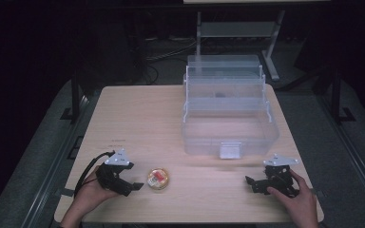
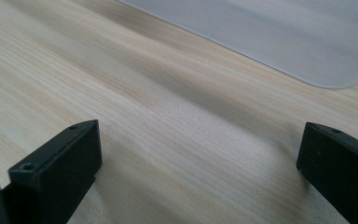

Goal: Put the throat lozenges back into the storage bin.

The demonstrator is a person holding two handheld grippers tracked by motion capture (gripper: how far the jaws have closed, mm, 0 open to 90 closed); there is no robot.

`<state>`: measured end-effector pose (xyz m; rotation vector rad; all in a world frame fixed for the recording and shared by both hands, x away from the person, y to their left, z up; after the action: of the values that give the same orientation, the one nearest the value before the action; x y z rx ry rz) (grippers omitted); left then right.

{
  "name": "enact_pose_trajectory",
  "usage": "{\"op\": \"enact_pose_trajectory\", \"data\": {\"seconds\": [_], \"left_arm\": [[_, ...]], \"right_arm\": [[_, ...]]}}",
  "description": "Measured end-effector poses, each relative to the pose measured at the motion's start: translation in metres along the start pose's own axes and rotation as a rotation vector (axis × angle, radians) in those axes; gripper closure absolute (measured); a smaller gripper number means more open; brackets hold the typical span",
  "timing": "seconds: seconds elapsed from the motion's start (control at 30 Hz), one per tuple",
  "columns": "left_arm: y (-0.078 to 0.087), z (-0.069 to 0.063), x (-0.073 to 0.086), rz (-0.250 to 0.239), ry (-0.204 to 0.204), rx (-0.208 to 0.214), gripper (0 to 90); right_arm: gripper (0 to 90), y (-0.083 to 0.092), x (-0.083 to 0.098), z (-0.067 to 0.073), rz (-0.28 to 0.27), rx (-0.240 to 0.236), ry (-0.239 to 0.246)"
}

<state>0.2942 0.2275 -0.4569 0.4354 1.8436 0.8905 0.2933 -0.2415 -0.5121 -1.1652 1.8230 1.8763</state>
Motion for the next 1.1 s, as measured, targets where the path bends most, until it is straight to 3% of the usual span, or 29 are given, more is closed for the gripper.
{"op": "enact_pose_trajectory", "data": {"seconds": [0.5,0.7,1.1], "left_arm": [[-0.01,-0.005,-0.019,0.02,-0.027,0.035,14.3],[-0.014,-0.007,-0.027,0.062,-0.049,0.042,14.3],[-0.025,-0.01,-0.04,0.093,-0.062,0.082,14.2]], "right_arm": [[0.0,0.0,0.0,0.0,0.0,0.0,0.0],[0.0,0.0,0.0,0.0,0.0,0.0,-0.001],[0.0,0.0,0.0,0.0,0.0,0.0,0.0]]}}
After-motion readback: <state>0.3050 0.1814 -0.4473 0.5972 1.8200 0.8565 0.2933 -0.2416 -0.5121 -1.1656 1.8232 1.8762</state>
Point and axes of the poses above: each handheld gripper's, and its own axes: y roughly backward along the jaws, x roughly out of its underside, z roughly to its left, the point moved 4 cm from there along -y, roughly forward along the jaws, and after that the axes turned 12 degrees about x, right-handed, at the moved point
